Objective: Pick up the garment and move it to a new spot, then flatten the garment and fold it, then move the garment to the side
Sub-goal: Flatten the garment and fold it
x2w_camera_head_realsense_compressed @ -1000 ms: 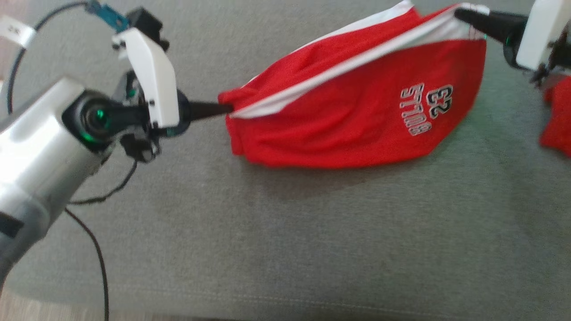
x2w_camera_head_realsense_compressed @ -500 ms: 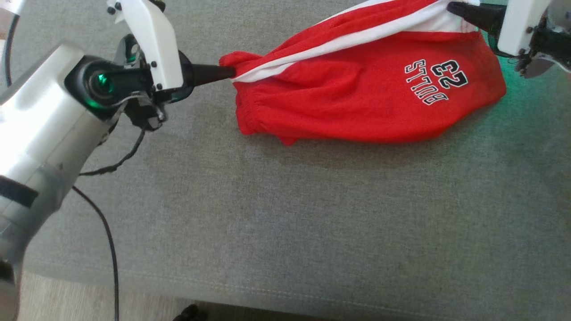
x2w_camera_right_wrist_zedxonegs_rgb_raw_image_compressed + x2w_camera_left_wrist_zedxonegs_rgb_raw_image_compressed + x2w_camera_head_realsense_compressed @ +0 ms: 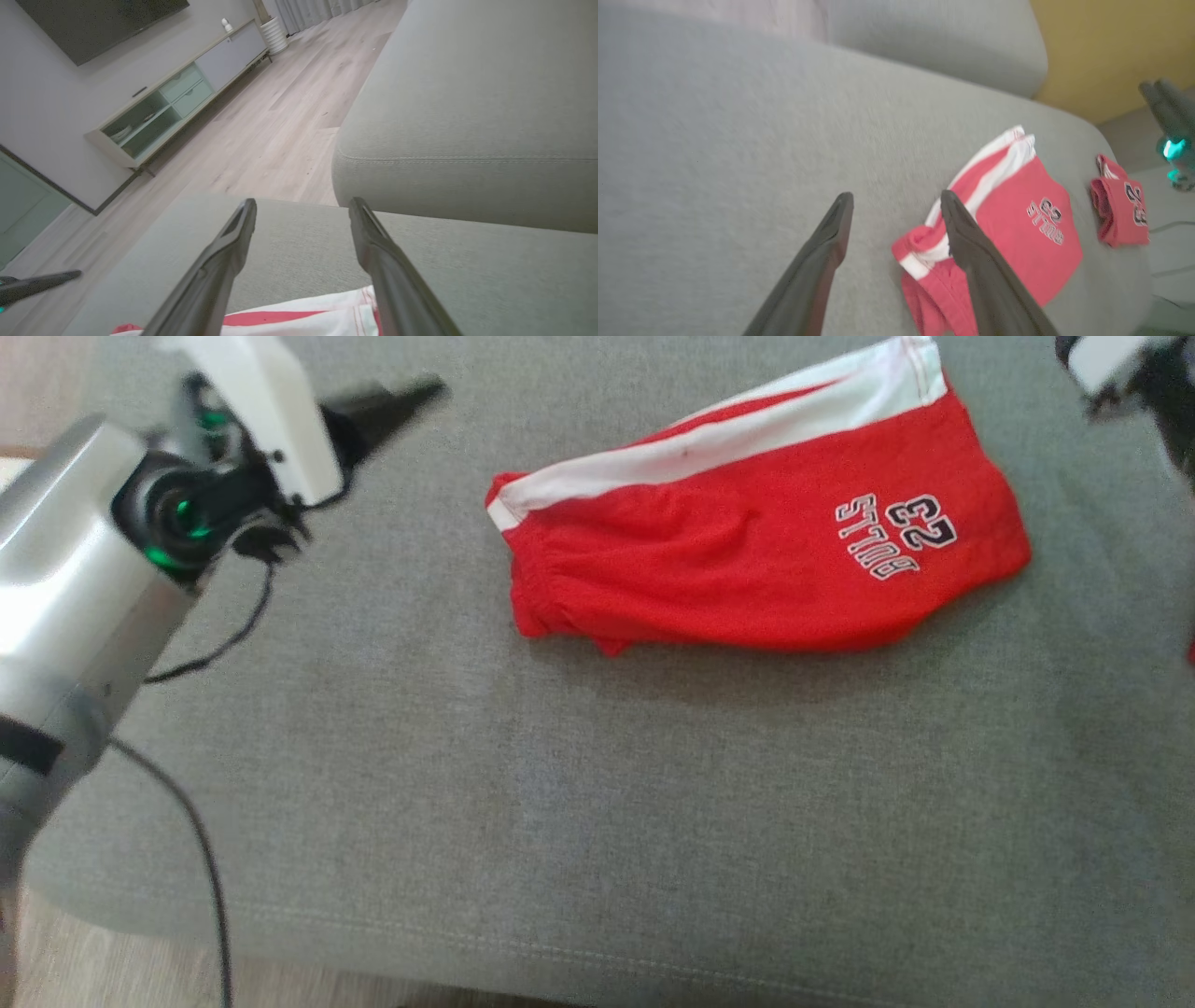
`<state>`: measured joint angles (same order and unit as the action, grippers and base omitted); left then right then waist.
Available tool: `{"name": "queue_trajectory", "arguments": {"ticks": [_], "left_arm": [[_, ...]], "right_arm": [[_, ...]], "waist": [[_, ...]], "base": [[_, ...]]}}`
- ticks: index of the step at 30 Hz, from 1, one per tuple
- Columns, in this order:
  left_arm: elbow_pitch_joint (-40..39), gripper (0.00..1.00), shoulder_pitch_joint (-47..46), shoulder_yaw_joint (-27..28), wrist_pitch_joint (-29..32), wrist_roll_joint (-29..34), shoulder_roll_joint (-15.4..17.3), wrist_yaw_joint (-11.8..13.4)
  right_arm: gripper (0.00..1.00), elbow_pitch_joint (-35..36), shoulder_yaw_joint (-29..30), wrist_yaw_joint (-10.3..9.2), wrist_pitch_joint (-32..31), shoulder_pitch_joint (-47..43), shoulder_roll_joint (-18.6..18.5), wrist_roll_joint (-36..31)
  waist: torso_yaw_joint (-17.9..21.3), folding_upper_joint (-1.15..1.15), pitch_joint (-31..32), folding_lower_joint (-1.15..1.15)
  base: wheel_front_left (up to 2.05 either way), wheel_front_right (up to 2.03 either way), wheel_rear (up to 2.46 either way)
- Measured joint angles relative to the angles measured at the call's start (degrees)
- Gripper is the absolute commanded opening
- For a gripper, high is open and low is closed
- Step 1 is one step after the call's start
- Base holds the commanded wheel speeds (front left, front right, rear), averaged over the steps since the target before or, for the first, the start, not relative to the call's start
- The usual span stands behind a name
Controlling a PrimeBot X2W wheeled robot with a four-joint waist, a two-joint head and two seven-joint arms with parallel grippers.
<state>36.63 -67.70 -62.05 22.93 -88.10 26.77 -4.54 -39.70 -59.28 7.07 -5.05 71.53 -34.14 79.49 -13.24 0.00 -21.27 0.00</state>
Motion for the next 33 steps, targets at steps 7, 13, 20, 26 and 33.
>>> {"name": "queue_trajectory", "arguments": {"ticks": [7, 13, 20, 26, 33], "left_arm": [[-5.13, 1.0, 5.02, -0.74, -29.69, 16.42, 2.85, 7.6], [-15.43, 1.0, 18.11, 5.76, -37.22, 23.42, 0.89, 17.37], [-26.29, 1.0, 34.55, 19.12, -37.47, 37.12, -6.48, 18.67], [-26.8, 1.0, 43.01, 23.84, -37.47, 41.31, -10.87, 16.22], [-26.42, 1.0, 48.18, 29.18, -37.47, 45.5, -16.29, 12.92]], "right_arm": [[1.0, -8.25, -3.07, 0.0, 4.69, -9.03, 0.56, -2.38], [1.0, -13.92, -4.75, 0.0, -0.86, -9.83, 1.13, -2.1], [1.0, -20.93, -7.05, 0.0, -9.17, -8.85, 0.82, -2.03], [1.0, -24.43, -6.98, 0.0, -19.42, -5.4, 1.24, -0.07], [0.87, -25.49, -7.5, -0.02, -31.18, -3.57, 2.02, 1.27]], "waist": [[-1.05, 0.0, 3.35, 0.0], [-3.83, 0.0, 2.98, 0.0], [-7.61, 0.0, 0.93, 0.0], [-9.54, 0.0, 0.44, 0.0], [-10.43, 0.0, 1.03, 0.0]], "base": [[0.0, 0.0, 0.0], [0.0, 0.0, 0.0], [0.0, 0.0, 0.0], [0.0, 0.0, 0.0], [0.0, 0.0, 0.0]]}}
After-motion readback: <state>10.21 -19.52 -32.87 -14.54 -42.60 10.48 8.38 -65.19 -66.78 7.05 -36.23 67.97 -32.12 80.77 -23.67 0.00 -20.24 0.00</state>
